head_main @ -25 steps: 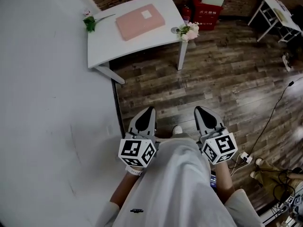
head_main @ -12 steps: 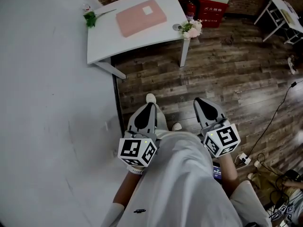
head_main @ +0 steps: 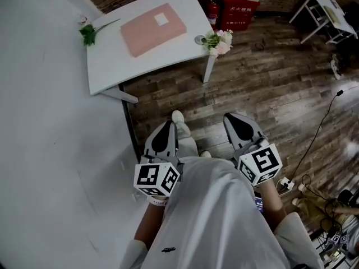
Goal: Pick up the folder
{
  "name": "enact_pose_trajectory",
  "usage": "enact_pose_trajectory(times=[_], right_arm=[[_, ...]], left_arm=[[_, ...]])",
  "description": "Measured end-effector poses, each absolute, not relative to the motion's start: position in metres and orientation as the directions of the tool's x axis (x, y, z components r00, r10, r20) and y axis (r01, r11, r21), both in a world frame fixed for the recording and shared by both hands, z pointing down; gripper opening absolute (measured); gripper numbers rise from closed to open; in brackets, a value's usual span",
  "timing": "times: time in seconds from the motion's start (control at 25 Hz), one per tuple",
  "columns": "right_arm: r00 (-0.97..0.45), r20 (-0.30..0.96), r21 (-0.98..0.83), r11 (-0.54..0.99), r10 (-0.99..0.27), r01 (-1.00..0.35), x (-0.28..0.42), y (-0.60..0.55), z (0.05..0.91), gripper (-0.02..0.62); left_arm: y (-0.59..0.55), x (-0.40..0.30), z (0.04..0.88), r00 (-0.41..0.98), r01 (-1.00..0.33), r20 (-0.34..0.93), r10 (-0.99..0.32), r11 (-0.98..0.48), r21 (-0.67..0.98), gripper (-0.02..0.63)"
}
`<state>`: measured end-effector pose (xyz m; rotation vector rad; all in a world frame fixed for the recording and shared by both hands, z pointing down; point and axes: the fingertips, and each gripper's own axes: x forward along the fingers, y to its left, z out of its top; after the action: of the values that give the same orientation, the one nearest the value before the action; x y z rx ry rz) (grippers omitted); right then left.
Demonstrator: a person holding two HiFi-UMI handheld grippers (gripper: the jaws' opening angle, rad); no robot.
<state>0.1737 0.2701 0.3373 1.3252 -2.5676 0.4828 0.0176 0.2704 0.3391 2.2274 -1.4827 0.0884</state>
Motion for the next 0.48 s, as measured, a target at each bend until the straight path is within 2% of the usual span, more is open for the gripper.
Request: enact_pose_trajectory(times=[0.48], right_arm=[[-0.533,0.336,-0.153,0.514,-0.776,-0.844,0.111,0.103,0.310,0.008]], left_arm=[[0.110,-0.046,0.333,0.441,-0.865,0.294,-0.848,-0.313,0.393,0.025]])
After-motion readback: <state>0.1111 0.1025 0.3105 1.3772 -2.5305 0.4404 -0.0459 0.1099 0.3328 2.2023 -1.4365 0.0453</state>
